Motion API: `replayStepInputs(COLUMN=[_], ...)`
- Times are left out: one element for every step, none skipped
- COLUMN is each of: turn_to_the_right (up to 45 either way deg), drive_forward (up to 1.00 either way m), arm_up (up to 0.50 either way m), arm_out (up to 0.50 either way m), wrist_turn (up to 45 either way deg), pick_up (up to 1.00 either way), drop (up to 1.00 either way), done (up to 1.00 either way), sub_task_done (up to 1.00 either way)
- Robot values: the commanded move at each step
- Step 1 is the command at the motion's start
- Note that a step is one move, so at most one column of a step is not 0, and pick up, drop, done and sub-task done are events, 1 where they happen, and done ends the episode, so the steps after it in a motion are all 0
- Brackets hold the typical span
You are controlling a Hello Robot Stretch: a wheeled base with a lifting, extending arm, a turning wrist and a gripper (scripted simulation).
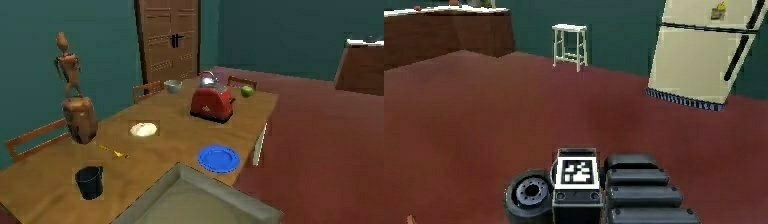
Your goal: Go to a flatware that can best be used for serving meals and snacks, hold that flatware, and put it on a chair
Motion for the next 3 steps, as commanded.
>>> replayStepInputs(turn_to_the_right=[45.0, 45.0, 6.0], drive_forward=[0.00, 0.00, 0.00], arm_up=[0.00, 0.00, 0.00], arm_out=[0.00, 0.00, 0.00], wrist_turn=[0.0, 0.0, 0.0], pick_up=[0.00, 0.00, 0.00], drop=[0.00, 0.00, 0.00], done=[0.00, 0.00, 0.00], sub_task_done=[0.00, 0.00, 0.00])
